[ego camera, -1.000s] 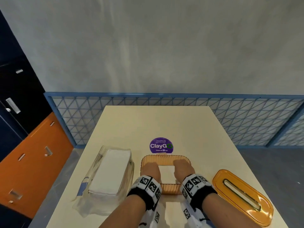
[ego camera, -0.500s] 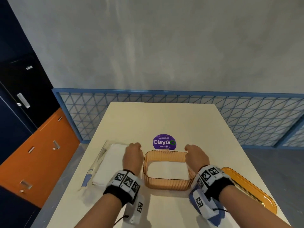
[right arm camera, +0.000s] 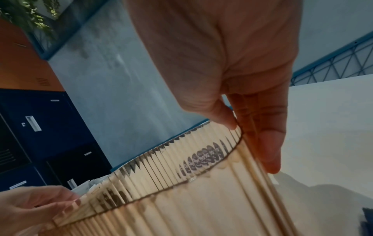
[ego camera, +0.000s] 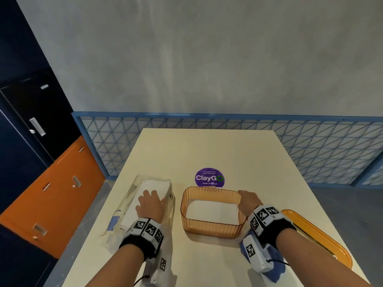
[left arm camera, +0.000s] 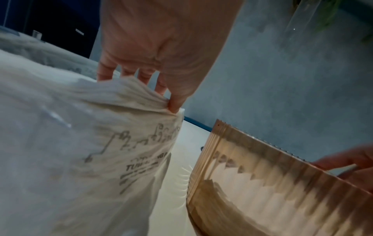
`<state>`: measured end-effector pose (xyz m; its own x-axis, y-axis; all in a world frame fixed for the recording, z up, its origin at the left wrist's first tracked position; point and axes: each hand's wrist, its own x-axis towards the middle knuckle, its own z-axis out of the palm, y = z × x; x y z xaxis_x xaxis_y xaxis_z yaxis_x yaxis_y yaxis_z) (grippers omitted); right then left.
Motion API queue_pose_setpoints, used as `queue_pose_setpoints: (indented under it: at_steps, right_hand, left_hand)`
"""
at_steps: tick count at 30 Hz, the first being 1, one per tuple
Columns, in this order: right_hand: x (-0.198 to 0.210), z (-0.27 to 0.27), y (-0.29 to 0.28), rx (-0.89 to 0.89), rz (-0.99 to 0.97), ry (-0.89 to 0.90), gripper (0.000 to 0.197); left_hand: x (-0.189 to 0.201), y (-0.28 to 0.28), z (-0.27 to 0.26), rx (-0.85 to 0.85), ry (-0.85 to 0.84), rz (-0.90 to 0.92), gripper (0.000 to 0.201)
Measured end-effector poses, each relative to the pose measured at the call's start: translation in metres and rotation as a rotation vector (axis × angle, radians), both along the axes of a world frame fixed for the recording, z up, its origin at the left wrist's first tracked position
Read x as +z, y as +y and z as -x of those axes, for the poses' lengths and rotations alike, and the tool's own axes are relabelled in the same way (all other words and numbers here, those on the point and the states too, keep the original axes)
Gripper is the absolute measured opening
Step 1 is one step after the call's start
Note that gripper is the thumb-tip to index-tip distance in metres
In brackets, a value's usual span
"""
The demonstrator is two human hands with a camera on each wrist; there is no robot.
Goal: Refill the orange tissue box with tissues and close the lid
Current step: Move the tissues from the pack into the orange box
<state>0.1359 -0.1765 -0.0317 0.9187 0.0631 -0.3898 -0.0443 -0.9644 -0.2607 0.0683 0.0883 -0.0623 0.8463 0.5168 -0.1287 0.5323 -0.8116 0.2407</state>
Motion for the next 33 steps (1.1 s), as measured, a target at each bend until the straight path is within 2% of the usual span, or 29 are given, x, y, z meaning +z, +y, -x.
queue_pose_setpoints:
  at_steps: [5,9,20,26,30,33]
  right_hand:
    - [0.003,0.000,0.001,-0.029,-0.008,-0.003,0.040]
    - [0.008,0.001,0.008,-0.034,0.116,0.045,0.037]
    - [0.005,0.003,-0.001,-0.014,-0.019,-0.007,0.042]
    - [0.005,0.003,-0.001,0.012,-0.015,-0.006,0.041]
    - [0.005,0.002,-0.003,0.015,-0.023,0.011,0.041]
    - [0.009,0.000,-0.003,0.022,-0.054,-0.005,0.045]
  left_hand:
    - [0.003,-0.001,0.000,-0.003,0.014,0.007,0.036]
    - [0.005,-0.007,-0.002,-0.004,0.050,-0.012,0.043]
    - [0.012,-0.006,-0.003,0.009,0.022,0.029,0.037]
    - [0.011,-0.011,-0.001,-0.032,0.125,-0.095,0.037]
    - [0.017,-0.006,0.003,-0.068,0.086,-0.156,0.030]
    - [0.038,-0.001,0.009,-0.086,0.000,-0.165,0.028]
